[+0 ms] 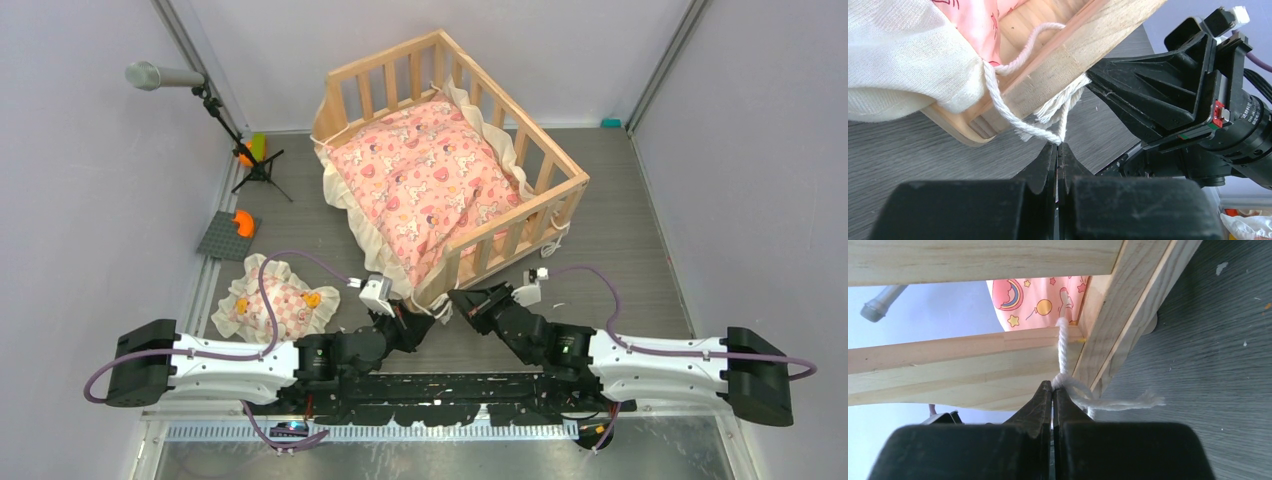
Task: Set up the pet bed
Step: Tie the ropes to the bed frame.
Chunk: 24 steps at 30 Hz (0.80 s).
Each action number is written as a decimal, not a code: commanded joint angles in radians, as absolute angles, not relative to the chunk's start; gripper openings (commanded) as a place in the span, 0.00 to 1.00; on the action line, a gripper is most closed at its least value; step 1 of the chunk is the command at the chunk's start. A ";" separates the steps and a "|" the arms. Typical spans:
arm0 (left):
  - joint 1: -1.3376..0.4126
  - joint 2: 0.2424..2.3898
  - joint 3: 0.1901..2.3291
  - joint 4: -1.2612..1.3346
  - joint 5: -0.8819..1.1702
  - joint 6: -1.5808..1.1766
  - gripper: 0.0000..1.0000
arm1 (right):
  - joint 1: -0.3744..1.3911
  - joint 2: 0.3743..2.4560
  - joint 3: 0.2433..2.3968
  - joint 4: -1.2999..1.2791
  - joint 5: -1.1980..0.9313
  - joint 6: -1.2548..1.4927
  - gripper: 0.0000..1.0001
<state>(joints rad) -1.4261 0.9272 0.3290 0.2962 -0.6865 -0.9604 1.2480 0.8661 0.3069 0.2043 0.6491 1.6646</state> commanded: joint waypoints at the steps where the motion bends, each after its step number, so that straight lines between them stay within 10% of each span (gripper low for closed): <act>1: -1.425 0.912 0.369 0.341 -0.686 -0.941 0.00 | 1.246 0.894 0.377 0.161 0.668 1.576 0.00; 17: -1.424 0.922 0.387 0.338 -0.705 -0.921 0.00 | 1.259 1.013 0.505 0.048 0.493 1.384 0.00; 24: -1.424 0.909 0.388 0.305 -0.699 -0.922 0.31 | 1.259 1.024 0.522 0.020 0.474 1.370 0.00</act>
<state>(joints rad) -1.4265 0.9268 0.3496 0.2935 -0.6868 -0.9318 1.2549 1.0191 0.4808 0.0311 0.4805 1.3994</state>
